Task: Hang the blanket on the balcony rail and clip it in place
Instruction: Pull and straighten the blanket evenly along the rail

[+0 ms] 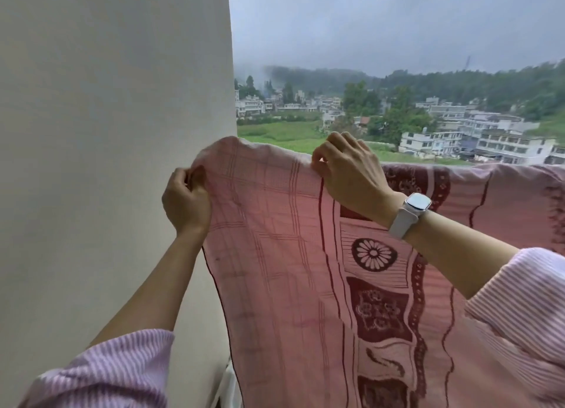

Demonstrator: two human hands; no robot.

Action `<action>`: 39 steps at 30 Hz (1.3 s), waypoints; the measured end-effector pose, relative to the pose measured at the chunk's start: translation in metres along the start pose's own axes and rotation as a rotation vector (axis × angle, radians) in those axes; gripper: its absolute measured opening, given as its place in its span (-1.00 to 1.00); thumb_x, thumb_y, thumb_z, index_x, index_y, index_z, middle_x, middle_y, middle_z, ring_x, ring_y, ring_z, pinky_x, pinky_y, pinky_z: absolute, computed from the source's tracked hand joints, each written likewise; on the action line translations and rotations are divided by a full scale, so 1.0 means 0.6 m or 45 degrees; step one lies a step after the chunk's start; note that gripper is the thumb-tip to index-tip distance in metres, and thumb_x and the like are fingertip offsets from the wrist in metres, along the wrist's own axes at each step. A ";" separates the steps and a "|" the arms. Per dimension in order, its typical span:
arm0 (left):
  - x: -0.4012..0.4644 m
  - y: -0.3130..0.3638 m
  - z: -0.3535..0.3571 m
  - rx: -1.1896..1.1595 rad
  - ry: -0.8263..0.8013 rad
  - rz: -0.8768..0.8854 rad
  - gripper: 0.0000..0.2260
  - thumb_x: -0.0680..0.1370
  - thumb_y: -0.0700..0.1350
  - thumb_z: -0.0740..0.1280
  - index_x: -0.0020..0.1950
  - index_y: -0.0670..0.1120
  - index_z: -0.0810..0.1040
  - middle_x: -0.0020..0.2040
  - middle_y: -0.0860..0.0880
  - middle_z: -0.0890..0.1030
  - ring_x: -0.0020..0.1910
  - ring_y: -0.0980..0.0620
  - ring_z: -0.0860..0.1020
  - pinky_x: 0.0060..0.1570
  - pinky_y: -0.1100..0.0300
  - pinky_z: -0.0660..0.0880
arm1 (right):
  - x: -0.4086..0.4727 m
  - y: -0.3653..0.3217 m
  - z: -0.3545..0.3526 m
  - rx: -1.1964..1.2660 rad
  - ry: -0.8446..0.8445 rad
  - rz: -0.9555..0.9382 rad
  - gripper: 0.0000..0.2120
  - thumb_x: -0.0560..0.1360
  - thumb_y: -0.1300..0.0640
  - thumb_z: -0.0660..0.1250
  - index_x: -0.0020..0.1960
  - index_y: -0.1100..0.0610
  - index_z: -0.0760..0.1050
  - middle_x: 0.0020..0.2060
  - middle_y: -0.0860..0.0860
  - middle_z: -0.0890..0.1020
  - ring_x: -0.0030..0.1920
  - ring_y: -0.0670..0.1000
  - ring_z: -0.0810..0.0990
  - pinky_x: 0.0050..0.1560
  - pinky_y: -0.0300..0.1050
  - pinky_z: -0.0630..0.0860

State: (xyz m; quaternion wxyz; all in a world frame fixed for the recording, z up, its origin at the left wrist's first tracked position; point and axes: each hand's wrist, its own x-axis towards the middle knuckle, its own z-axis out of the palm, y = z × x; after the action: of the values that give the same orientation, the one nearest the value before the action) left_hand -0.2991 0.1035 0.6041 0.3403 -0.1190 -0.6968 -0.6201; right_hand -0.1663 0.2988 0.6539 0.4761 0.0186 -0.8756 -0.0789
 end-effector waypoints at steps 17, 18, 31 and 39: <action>-0.055 0.117 0.067 0.345 -0.373 0.472 -0.70 0.51 -0.01 0.12 0.01 -0.08 0.59 0.05 -0.13 0.61 0.10 -0.15 0.48 0.22 -0.04 0.25 | 0.031 0.042 -0.032 0.123 -0.248 0.272 -0.77 0.54 0.09 0.18 0.01 0.15 0.57 -0.03 0.05 0.60 -0.07 0.10 0.56 -0.11 -0.11 0.39; -0.072 0.132 0.073 0.399 -0.468 0.599 -0.70 0.51 0.03 0.13 0.01 -0.06 0.59 0.05 -0.10 0.62 0.10 -0.13 0.49 0.24 -0.03 0.22 | 0.010 0.057 -0.047 0.125 -0.227 0.265 -0.77 0.54 0.08 0.17 0.02 0.14 0.57 -0.03 0.05 0.61 -0.07 0.09 0.56 -0.10 -0.10 0.40; -0.338 0.387 0.294 0.250 -1.040 0.964 -0.71 0.55 0.07 0.19 0.14 -0.04 0.53 0.08 -0.03 0.60 0.00 -0.08 0.56 0.00 0.06 0.41 | -0.284 0.416 -0.315 -0.025 -0.194 0.438 -0.71 0.53 0.06 0.19 0.19 0.15 0.48 0.09 0.05 0.59 0.11 0.07 0.52 0.17 0.15 0.39; -0.550 0.572 0.454 0.058 -1.079 1.081 -0.70 0.52 0.01 0.28 0.21 -0.06 0.51 0.16 -0.02 0.56 0.05 -0.07 0.55 0.07 0.04 0.42 | -0.448 0.643 -0.463 -0.154 -0.172 0.546 -0.70 0.41 0.24 0.36 0.14 0.17 0.51 0.03 0.08 0.61 0.09 0.14 0.52 0.20 0.05 0.37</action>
State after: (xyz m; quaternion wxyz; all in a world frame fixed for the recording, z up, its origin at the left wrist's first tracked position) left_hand 0.0582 0.5152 0.6678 0.2534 -0.6166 -0.6762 -0.3134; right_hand 0.2291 0.6748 0.6391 0.4226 -0.2018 -0.8831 -0.0293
